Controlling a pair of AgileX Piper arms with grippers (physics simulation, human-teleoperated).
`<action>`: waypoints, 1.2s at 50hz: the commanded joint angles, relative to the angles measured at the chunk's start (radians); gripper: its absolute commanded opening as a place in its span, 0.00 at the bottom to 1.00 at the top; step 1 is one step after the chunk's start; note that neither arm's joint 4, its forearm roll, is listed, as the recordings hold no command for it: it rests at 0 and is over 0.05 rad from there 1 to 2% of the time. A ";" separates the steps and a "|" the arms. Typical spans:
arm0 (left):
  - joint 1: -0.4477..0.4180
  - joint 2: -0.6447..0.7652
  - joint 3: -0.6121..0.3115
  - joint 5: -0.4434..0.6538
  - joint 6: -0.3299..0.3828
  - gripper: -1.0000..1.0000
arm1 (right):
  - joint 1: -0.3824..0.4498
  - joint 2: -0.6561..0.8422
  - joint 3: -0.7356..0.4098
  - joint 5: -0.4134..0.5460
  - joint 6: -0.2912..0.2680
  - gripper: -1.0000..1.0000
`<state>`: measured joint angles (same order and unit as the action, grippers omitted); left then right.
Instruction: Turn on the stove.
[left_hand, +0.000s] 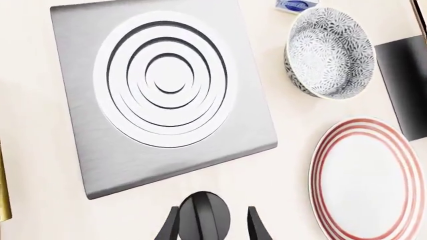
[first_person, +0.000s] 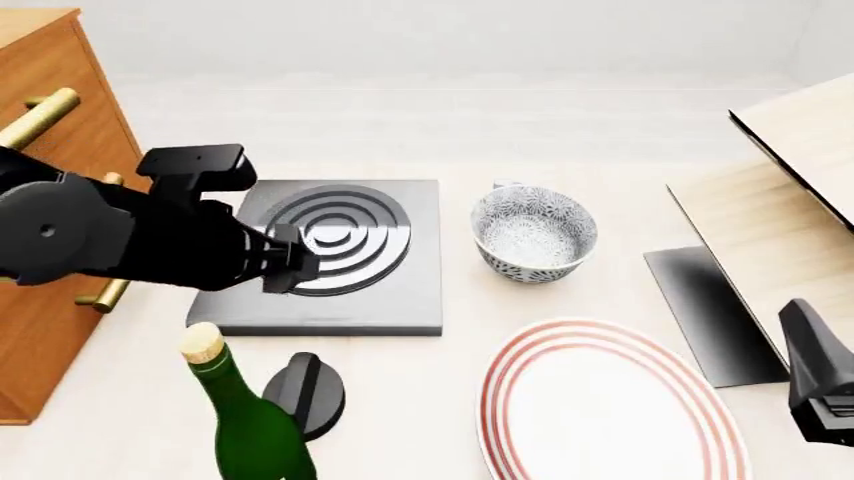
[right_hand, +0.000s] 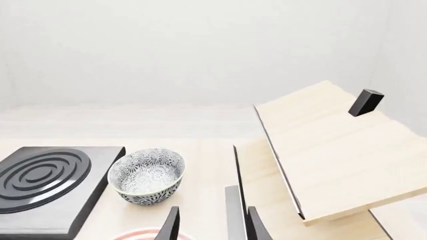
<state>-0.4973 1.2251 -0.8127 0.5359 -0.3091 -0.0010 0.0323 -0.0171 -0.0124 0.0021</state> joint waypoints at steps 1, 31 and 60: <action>0.001 0.006 0.049 -0.045 -0.028 1.00 | 0.000 0.000 0.000 0.000 0.000 1.00; -0.007 0.047 0.131 -0.125 -0.055 1.00 | 0.000 0.000 0.000 0.000 0.000 1.00; 0.024 0.080 0.153 -0.171 -0.043 1.00 | 0.000 0.000 0.000 0.000 0.000 1.00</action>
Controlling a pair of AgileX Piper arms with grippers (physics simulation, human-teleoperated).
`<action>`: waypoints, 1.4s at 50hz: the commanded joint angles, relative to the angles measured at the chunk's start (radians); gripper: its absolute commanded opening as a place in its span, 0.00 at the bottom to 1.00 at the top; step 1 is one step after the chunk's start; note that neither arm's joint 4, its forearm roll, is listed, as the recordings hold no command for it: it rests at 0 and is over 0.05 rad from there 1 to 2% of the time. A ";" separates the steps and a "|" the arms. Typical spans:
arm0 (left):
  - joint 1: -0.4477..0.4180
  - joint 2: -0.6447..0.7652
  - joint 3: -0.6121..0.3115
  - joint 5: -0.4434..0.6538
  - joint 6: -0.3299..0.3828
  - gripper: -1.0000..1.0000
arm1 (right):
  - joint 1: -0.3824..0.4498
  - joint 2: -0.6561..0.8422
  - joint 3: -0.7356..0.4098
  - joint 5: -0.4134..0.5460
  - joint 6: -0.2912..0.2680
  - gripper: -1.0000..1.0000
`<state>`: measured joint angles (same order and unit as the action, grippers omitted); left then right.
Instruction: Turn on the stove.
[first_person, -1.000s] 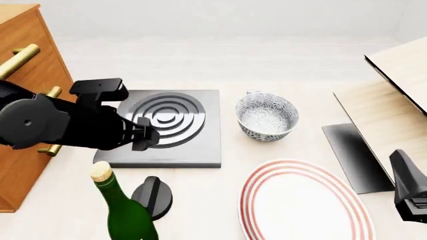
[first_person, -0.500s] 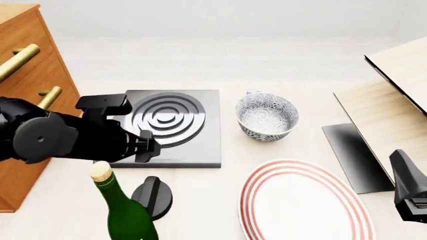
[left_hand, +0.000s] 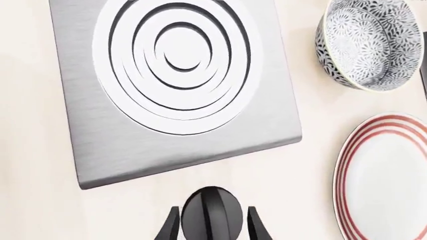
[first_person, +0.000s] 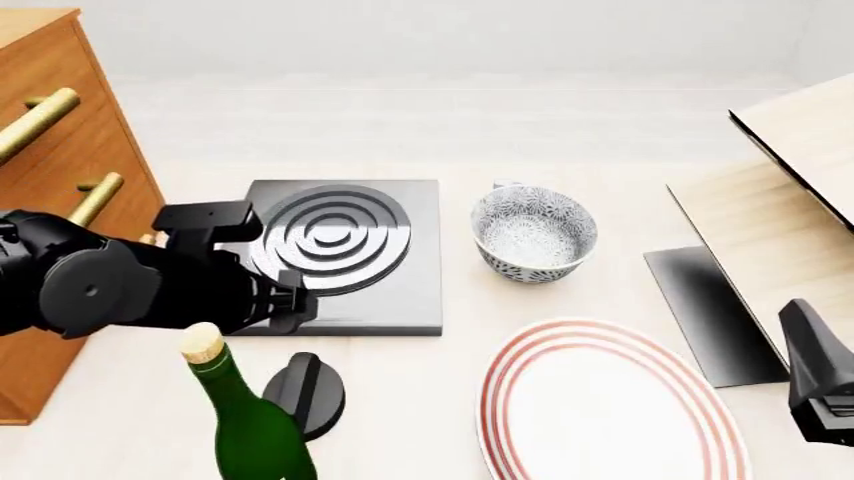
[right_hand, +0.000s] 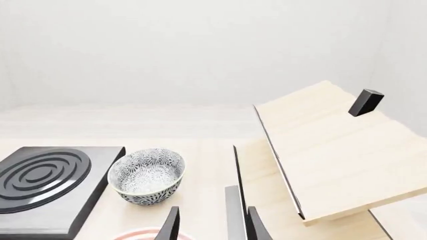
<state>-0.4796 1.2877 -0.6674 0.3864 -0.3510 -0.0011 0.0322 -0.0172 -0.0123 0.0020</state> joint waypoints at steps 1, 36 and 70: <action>0.006 0.018 0.009 -0.023 -0.002 1.00 | 0.000 0.001 0.000 0.000 0.000 1.00; 0.002 0.113 0.061 -0.147 -0.043 1.00 | 0.000 0.000 0.000 0.000 0.000 1.00; -0.026 0.217 0.085 -0.245 -0.076 1.00 | 0.000 0.000 0.000 0.000 0.000 1.00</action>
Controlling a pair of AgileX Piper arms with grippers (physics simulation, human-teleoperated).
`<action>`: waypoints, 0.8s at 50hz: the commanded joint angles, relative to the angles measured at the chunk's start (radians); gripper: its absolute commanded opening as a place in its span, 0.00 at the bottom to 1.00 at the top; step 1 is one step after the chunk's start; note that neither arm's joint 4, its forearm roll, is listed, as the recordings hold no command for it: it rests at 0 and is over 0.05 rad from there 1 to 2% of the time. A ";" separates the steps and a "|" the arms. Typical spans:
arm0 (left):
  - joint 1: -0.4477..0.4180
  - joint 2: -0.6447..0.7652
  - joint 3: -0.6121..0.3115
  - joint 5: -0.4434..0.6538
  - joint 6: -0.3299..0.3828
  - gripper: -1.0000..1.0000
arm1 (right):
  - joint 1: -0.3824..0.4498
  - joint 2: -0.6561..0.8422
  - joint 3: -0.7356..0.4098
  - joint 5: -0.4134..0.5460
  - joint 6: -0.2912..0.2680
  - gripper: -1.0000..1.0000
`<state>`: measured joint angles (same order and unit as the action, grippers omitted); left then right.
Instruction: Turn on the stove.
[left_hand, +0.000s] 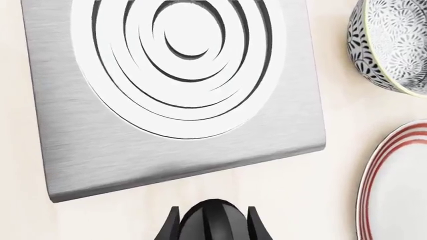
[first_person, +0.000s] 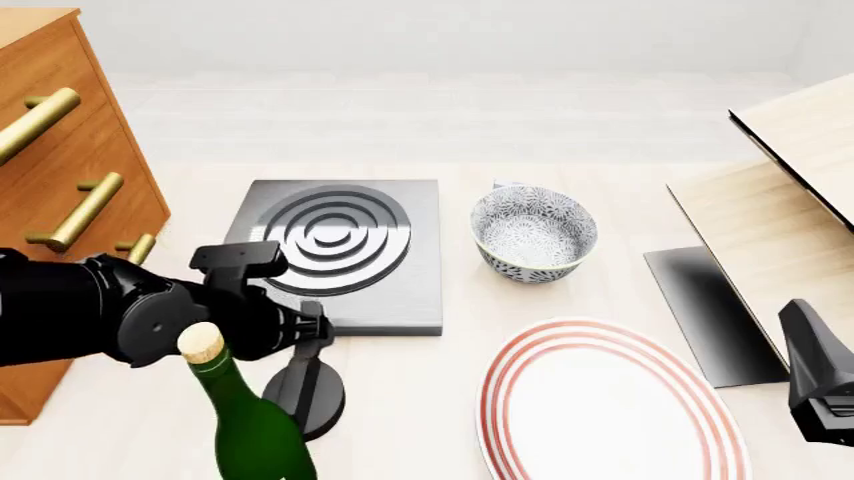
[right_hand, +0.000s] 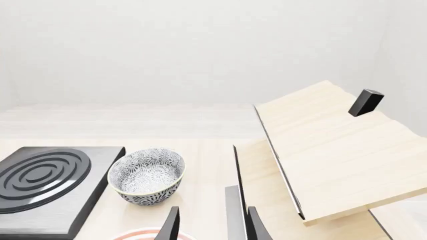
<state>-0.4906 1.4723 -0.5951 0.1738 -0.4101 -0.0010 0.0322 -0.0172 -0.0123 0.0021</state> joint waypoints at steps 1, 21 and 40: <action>-0.015 0.032 0.013 -0.033 -0.017 1.00 | 0.000 0.000 0.000 0.000 0.000 1.00; -0.014 0.064 0.051 -0.075 -0.041 1.00 | 0.000 0.001 0.000 0.000 0.000 1.00; -0.042 0.101 0.105 -0.140 -0.079 1.00 | 0.000 0.000 0.000 0.000 0.000 1.00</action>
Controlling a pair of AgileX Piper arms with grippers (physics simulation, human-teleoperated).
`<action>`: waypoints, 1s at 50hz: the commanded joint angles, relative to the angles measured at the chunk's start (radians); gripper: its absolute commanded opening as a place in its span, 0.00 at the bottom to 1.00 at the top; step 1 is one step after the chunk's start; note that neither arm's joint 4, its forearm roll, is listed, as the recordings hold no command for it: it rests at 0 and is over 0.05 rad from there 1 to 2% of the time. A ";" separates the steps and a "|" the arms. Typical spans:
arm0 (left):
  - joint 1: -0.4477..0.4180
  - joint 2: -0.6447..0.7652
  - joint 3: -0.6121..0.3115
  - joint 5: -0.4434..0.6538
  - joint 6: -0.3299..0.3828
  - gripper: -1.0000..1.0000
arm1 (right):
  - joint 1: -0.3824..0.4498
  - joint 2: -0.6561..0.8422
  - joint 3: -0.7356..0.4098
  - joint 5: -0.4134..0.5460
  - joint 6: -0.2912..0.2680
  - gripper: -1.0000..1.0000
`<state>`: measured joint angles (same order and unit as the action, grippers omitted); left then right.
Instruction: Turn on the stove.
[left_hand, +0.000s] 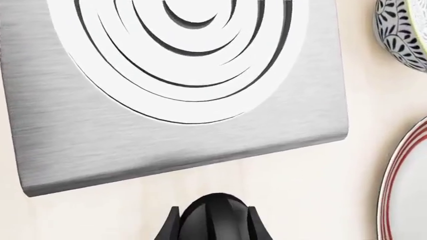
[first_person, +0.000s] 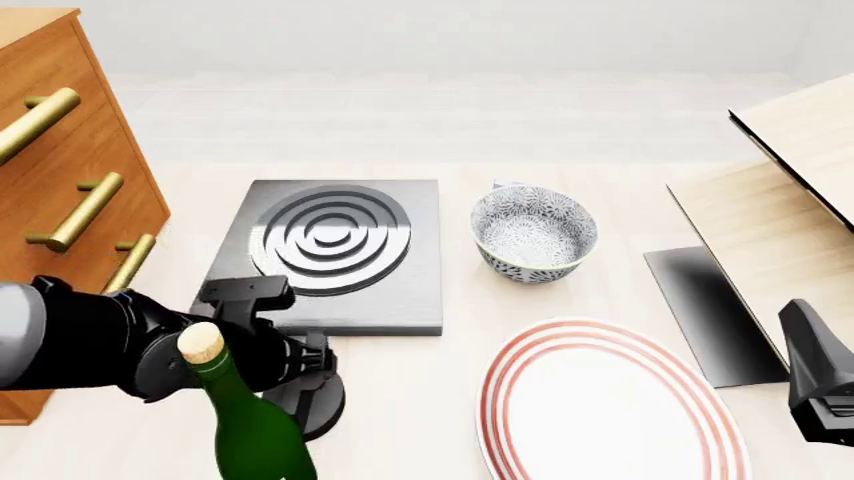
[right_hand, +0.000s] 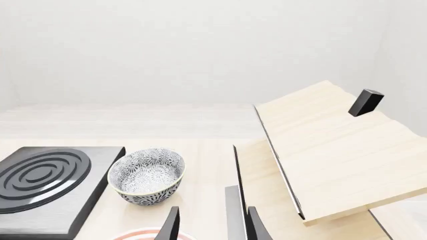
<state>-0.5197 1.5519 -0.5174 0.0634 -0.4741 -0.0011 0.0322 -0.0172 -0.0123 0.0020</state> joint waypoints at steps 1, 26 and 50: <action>-0.014 0.024 0.030 -0.034 -0.016 1.00 | 0.000 0.000 0.000 0.000 0.000 1.00; 0.102 -0.028 0.014 0.012 0.055 1.00 | 0.000 0.000 0.000 0.000 0.000 1.00; 0.157 -0.067 0.012 0.046 0.088 1.00 | 0.000 0.000 0.000 0.000 0.000 1.00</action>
<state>-0.4709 1.5391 -0.5024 0.0653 -0.3312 -0.0010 0.0322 -0.0172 -0.0123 0.0020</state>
